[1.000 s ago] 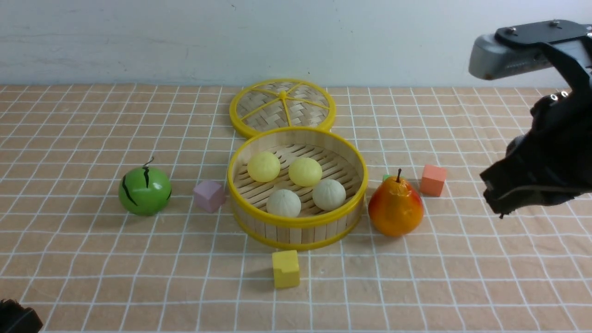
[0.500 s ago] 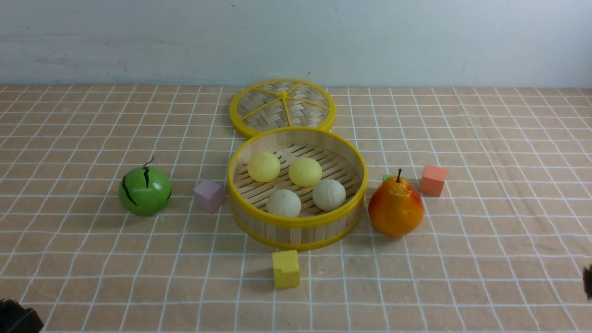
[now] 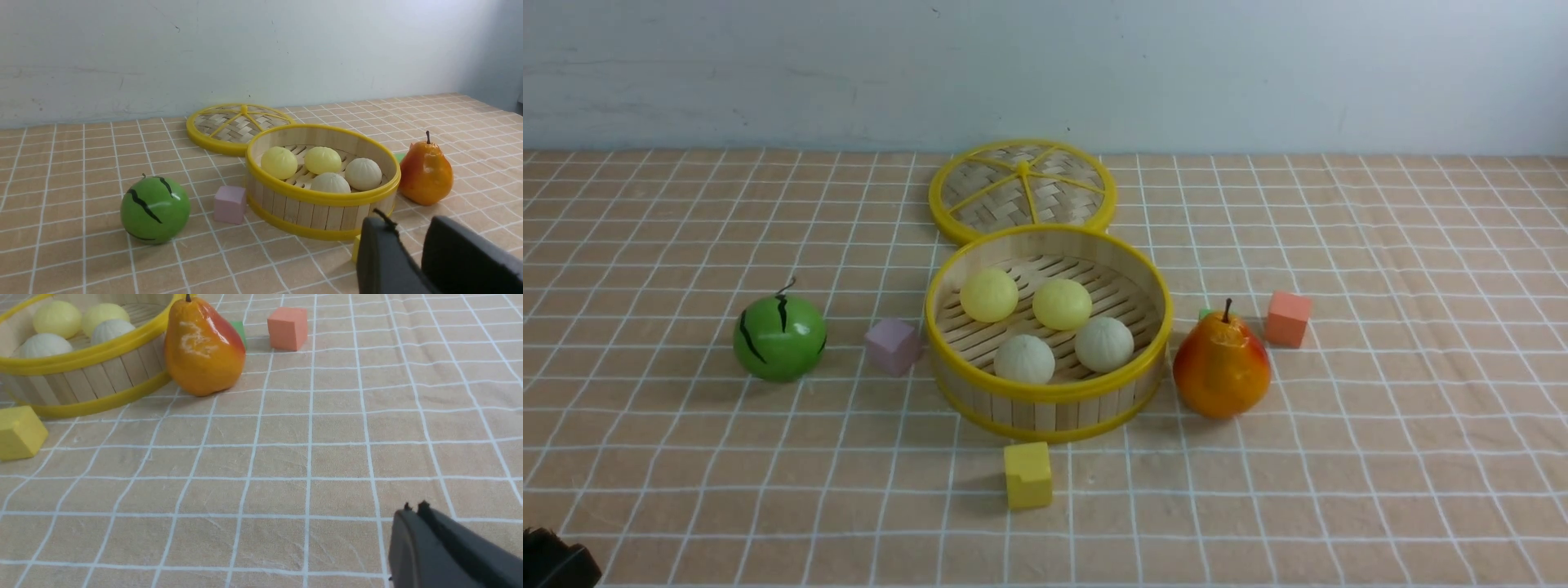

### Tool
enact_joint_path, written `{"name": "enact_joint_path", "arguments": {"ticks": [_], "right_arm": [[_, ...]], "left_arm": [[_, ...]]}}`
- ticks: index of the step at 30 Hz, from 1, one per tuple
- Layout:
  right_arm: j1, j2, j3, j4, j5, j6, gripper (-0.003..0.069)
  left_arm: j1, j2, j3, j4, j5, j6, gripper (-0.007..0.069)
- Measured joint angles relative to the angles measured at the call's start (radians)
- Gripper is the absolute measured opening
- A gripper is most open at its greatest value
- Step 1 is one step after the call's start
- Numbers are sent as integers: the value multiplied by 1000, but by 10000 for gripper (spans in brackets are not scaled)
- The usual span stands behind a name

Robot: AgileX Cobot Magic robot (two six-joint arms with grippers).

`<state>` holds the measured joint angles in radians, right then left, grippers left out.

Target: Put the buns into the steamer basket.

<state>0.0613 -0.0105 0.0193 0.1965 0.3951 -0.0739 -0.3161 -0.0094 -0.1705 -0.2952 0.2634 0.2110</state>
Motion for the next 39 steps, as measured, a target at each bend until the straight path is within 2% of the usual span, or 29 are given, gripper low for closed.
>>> {"name": "enact_joint_path", "arguments": {"ticks": [30,34,36,37,38,39], "right_arm": [[0,0,0,0,0,0,3],[0,0,0,0,0,0,8],[-1,0,0,0,0,0,11],[-1,0,0,0,0,0,12],[-1,0,0,0,0,0,14],[-1,0,0,0,0,0,15]], "left_arm": [[3,0,0,8,-10,-3,179],[73,-1,0,57,-55,-109,133],[138,-1,7,128,-65,-244,62],[149,-1,9,135,-66,-257,55],[185,-1,42,204,-71,-376,-4],[200,-1,63,237,-75,-428,-13]]}}
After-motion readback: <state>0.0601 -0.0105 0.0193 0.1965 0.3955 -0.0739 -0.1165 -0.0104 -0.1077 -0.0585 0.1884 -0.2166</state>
